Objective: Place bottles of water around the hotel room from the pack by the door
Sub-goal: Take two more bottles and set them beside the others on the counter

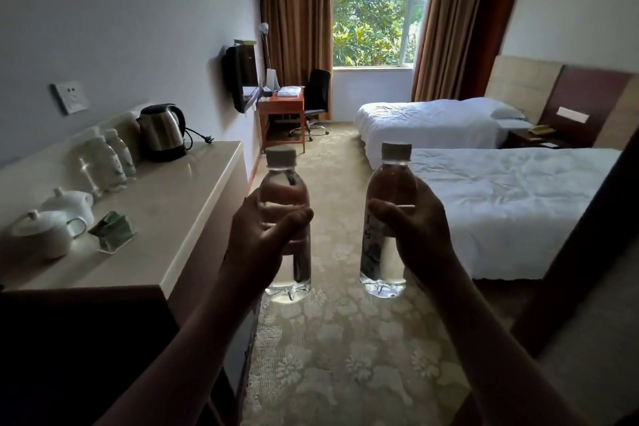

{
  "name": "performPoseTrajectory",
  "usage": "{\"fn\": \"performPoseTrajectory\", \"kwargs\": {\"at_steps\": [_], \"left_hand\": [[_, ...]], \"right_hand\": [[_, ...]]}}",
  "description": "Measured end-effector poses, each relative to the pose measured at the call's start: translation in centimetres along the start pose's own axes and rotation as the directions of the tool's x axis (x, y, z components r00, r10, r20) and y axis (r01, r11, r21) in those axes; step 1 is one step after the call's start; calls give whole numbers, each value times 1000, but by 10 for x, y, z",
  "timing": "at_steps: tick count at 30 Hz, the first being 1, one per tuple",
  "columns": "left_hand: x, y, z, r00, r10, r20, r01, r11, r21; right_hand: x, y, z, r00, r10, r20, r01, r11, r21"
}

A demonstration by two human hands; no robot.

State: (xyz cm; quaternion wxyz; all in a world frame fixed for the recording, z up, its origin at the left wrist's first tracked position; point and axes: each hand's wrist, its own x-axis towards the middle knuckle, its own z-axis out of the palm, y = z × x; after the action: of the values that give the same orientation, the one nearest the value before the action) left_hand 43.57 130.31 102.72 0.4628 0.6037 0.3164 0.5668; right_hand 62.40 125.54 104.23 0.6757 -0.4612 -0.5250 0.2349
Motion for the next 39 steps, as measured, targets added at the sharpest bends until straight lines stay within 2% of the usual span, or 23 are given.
{"fn": "performPoseTrajectory", "kwargs": {"at_steps": [6, 9, 12, 16, 21, 26, 32, 35, 39], "left_hand": [[93, -54, 38, 1000, -12, 17, 12, 1000, 5], [147, -75, 53, 1000, 4, 5, -4, 999, 31], [199, -90, 57, 998, 20, -57, -16, 997, 72], [257, -109, 44, 987, 51, -155, -39, 996, 81], [315, -138, 8, 952, 73, -297, -32, 990, 139], [376, -171, -35, 942, 53, -333, -34, 998, 61], [462, -225, -112, 914, 51, -403, -10, 995, 103], [501, -248, -146, 880, 37, -473, 7, 996, 90], [528, -274, -187, 793, 41, -608, 75, 984, 164]], "right_hand": [[95, 70, -19, 1000, -24, 4, 25, 999, -44], [155, 104, -27, 999, -43, 31, 42, 999, 7], [216, 130, -25, 996, -26, 91, 18, 995, 96], [288, 166, -1, 989, -25, 145, 10, 995, 104], [350, 214, 52, 963, -22, 268, -11, 993, 121], [411, 264, 119, 934, -16, 357, -30, 992, 125], [487, 329, 215, 897, 9, 443, -60, 993, 103], [518, 353, 263, 863, 20, 505, -73, 994, 84], [535, 381, 326, 819, 19, 574, -106, 987, 119]]}}
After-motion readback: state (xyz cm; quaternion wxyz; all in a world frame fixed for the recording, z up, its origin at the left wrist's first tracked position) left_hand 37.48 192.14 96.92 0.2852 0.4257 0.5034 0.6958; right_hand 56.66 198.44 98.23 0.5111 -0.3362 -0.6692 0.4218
